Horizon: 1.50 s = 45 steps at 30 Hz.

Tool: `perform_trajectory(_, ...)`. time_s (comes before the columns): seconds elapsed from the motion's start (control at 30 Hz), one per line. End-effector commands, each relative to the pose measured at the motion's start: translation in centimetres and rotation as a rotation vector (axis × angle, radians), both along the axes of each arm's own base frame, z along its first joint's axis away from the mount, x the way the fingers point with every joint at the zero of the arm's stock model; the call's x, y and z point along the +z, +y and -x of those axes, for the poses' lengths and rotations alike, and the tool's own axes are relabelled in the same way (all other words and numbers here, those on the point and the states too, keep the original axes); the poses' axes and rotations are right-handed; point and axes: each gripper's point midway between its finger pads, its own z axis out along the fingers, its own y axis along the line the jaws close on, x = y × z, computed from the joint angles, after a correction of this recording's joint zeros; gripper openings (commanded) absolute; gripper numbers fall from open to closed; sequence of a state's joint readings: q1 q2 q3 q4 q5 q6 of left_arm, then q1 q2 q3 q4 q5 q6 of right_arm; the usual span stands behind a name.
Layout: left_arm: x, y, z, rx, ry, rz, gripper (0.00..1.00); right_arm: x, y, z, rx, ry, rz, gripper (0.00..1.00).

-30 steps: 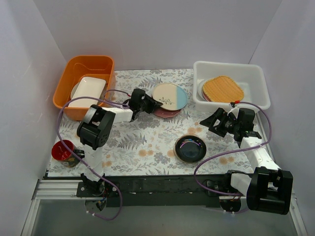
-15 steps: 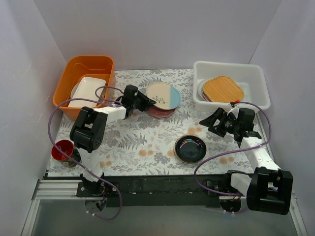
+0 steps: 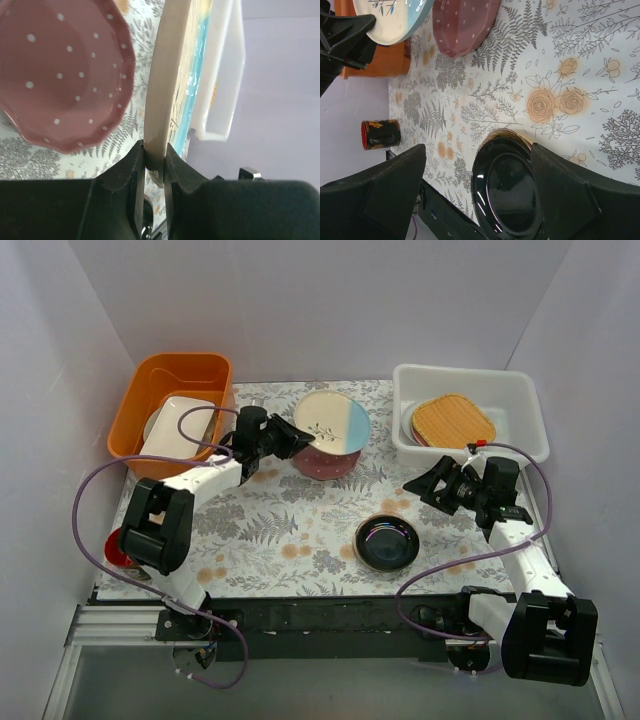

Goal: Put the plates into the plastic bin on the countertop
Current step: Pick up the plate at the center of the board, then place the plate in the plastic bin.

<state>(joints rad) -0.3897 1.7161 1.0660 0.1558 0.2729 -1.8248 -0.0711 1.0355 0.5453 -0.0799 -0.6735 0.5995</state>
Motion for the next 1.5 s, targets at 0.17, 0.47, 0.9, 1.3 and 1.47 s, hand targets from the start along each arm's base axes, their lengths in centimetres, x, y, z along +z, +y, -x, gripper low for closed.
perform_trajectory(0.17,11.0,-0.5,4.9,-0.157,-0.275,0.156,0.00,4.9,1.6,-0.1,0.075,-0.137,-0.044,0.93)
perform_trajectory(0.47,10.4,-1.4,10.1,-0.275,-0.275,0.154,0.00,6.2,2.6,0.3,0.091,-0.157,-0.078,0.94)
perform_trajectory(0.9,9.1,-5.9,16.3,-0.426,-0.232,0.191,0.00,5.3,4.0,1.0,0.127,-0.119,-0.082,0.94)
perform_trajectory(1.3,10.3,-6.7,18.5,-0.463,-0.245,0.251,0.00,4.3,4.2,1.4,0.131,-0.110,-0.092,0.93)
perform_trajectory(1.47,10.2,-7.3,19.1,-0.481,-0.237,0.254,0.00,4.7,4.7,1.5,0.149,-0.122,-0.128,0.90)
